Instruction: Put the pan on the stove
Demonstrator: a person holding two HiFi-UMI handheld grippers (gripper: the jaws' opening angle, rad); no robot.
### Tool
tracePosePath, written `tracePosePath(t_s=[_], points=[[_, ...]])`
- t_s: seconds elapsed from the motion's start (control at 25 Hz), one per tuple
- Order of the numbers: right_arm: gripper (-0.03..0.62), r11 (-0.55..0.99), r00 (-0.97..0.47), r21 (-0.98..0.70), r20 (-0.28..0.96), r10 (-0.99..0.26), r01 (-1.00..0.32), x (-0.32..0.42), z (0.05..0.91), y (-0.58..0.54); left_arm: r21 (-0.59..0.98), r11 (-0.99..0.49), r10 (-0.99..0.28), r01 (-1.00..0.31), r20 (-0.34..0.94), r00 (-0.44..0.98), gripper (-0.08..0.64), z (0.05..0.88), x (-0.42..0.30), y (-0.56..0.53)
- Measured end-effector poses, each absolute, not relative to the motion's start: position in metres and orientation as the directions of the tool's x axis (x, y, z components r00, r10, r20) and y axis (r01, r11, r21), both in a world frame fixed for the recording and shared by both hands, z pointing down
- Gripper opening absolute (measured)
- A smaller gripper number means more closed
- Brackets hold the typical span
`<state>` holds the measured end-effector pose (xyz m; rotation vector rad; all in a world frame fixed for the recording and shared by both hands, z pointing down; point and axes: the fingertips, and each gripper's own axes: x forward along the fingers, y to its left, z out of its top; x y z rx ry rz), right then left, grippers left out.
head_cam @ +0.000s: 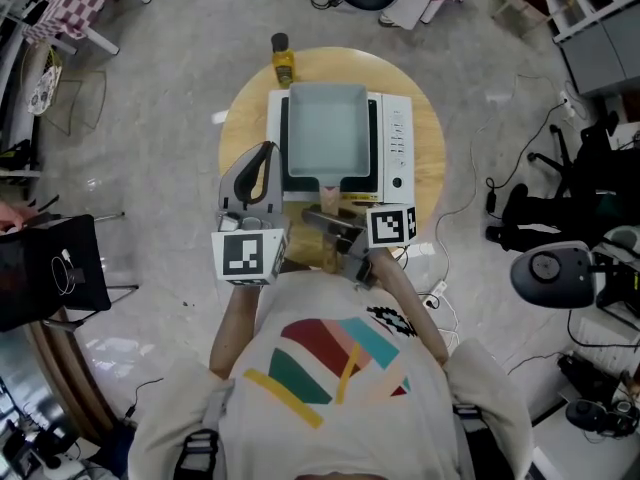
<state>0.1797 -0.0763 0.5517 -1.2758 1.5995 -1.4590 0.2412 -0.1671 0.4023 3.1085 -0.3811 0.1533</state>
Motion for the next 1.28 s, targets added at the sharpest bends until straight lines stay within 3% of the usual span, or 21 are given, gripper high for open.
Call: tracePosePath(t_s=[0.52, 0.92, 1.28], points=[[0.173, -0.117, -0.266, -0.959, 0.187, -0.946, -0.259, 0.196, 0.552, -0.043, 0.004, -0.984, -0.177, -0.178, 0.084, 0.981, 0.012, 0.411, 0.258, -0.136], [0.156, -0.148, -0.18, -0.851, 0.271, -0.946, -0.503, 0.213, 0.53, -0.015, 0.004, -0.987, -0.158, -0.158, 0.071, 0.985, 0.012, 0.408, 0.263, -0.106], [0.086, -0.128, -0.014, -0.73, 0.185, -0.983, -0.672, 0.243, 0.453, -0.015, -0.005, -0.987, -0.163, -0.163, 0.031, 0.986, 0.012, 0.385, 0.25, -0.093]])
